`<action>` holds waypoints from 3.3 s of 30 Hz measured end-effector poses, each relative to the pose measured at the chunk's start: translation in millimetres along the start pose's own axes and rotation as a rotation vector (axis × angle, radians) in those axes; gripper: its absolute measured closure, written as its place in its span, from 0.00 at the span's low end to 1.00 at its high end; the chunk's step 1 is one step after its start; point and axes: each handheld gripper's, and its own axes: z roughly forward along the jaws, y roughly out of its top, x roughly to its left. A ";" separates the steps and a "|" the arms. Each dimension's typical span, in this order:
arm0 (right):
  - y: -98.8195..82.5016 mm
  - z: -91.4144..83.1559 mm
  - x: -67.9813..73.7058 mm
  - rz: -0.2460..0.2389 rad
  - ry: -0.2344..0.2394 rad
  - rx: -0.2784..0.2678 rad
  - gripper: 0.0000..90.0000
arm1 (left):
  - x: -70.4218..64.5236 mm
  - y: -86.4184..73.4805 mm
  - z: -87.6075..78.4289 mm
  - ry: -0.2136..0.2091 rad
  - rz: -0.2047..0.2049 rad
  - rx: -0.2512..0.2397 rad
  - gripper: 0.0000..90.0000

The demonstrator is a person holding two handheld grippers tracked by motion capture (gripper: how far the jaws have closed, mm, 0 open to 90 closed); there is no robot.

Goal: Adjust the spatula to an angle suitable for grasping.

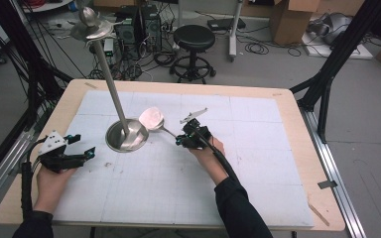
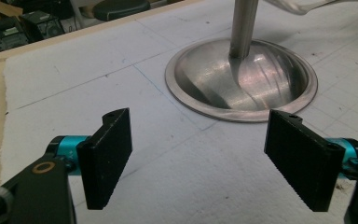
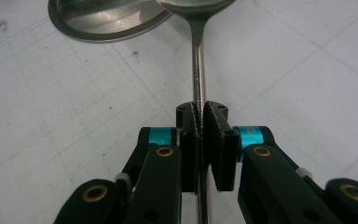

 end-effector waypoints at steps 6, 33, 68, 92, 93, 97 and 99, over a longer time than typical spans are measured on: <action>-6.2 -21.5 -10.6 -0.014 0.017 -0.037 0.94 | -0.6 0.1 0.4 0.003 0.005 0.001 0.26; -19.7 -35.4 23.9 -0.406 0.339 -0.042 0.93 | 0.2 0.0 0.1 0.002 -0.006 0.000 0.27; 22.8 58.2 98.4 -0.701 0.563 0.102 0.83 | 1.0 -0.1 -0.4 0.001 -0.010 -0.001 0.27; -39.0 -55.4 2.3 -0.355 0.259 -0.173 0.35 | 0.1 0.0 -0.1 0.006 -0.008 0.000 0.26; -44.7 -59.5 -2.4 -0.334 0.244 -0.188 0.34 | 0.2 0.0 -0.1 0.005 -0.008 0.000 0.26; -65.2 -74.9 -19.5 -0.264 0.179 -0.235 0.31 | 0.3 0.0 -0.1 0.005 -0.007 0.000 0.26; -75.6 -82.0 -26.4 -0.224 0.144 -0.253 0.30 | 0.5 0.0 -0.2 0.004 -0.009 -0.001 0.26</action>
